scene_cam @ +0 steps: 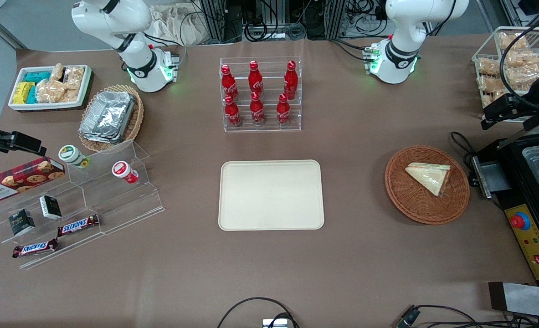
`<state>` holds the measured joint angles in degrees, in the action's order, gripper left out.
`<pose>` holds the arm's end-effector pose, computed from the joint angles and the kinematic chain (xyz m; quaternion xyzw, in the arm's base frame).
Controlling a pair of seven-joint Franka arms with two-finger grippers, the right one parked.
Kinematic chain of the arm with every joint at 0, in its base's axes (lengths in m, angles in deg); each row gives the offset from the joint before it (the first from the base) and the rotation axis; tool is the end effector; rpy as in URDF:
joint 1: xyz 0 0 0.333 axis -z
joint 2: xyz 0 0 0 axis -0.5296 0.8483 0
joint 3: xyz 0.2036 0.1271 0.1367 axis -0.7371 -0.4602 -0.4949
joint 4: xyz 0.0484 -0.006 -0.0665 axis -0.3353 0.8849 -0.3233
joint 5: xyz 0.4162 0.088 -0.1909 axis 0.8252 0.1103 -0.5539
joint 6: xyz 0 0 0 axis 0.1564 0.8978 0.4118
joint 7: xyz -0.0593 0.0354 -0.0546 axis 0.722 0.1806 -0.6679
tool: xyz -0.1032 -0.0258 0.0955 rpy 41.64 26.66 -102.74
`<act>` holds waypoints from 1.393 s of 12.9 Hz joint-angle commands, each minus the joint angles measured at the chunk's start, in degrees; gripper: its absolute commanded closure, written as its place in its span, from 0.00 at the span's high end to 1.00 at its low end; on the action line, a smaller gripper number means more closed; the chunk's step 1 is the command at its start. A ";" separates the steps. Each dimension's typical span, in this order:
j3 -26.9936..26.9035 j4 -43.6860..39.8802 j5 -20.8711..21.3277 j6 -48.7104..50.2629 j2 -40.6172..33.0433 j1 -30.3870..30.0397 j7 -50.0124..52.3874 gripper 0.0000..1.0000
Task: Place sandwich from basket to tray
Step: 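Move the left gripper over the wicker basket holding the sandwich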
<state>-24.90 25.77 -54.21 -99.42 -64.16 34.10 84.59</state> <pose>0.6108 0.0064 0.5599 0.9998 -0.0088 0.0039 0.0166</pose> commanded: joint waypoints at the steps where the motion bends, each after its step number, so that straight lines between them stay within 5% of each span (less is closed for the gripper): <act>1: -0.73 -1.11 1.01 2.26 -0.04 0.69 -0.71 1.00; 9: -0.99 1.25 2.67 1.23 4.44 -1.07 0.87 1.00; 18: -4.15 19.18 1.36 -19.51 4.44 -1.51 5.35 1.00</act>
<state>-28.70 41.73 -52.36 -115.59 -58.62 32.54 87.96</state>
